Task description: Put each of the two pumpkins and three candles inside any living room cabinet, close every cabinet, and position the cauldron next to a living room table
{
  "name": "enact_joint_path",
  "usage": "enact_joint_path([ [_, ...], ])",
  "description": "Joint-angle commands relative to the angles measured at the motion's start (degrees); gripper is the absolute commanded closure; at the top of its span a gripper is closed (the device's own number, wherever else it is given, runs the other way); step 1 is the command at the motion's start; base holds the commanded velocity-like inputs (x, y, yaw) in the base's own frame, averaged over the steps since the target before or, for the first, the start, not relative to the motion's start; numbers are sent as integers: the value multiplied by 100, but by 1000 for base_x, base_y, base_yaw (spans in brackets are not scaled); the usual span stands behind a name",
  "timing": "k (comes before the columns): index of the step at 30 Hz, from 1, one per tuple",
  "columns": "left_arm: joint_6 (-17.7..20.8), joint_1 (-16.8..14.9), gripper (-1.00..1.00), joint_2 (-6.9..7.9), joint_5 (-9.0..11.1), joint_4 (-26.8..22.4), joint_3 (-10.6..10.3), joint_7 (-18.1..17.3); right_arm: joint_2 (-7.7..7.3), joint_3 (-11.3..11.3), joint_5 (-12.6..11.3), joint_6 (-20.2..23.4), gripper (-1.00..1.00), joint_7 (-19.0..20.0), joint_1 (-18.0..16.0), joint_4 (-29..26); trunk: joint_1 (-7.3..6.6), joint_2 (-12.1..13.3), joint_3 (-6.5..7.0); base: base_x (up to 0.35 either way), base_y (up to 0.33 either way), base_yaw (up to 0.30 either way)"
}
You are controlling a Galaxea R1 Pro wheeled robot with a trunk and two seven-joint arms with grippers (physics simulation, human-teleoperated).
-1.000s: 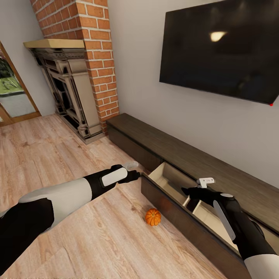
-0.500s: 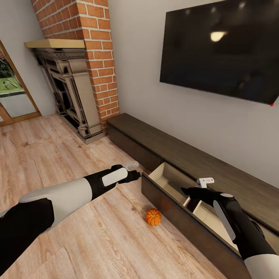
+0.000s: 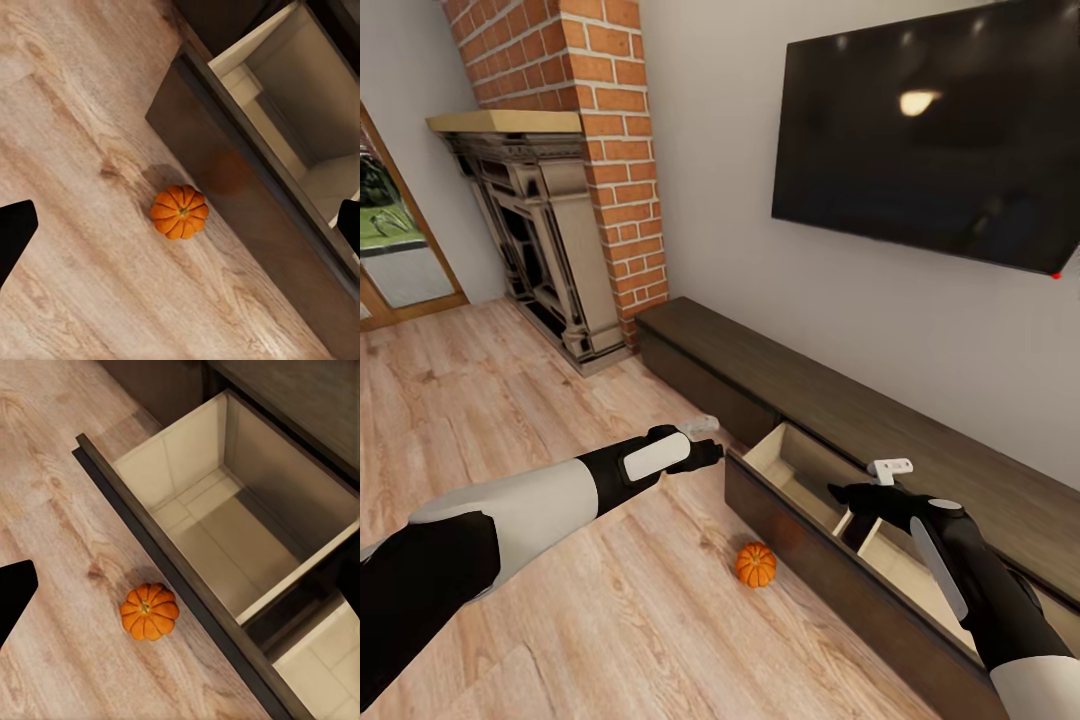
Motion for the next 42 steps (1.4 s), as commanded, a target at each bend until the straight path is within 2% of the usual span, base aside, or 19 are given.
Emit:
enact_joint_path([
  [1, 0, 0, -100, 0, 0, 0, 0, 0, 0, 0, 0, 0, -100, 0, 0, 2, 0, 0, 9, 0, 0, 0],
  [15, 0, 0, -100, -23, 10, -27, 0, 0, 0, 0, -2, 0, -100, -6, 0, 64, 0, 0, 41, 0, 0, 0],
  [42, -9, 0, -100, -35, 17, -101, 17, -8, 0, 0, -3, -9, -100, 20, 0, 84, 0, 0, 277, 0, 0, 0],
])
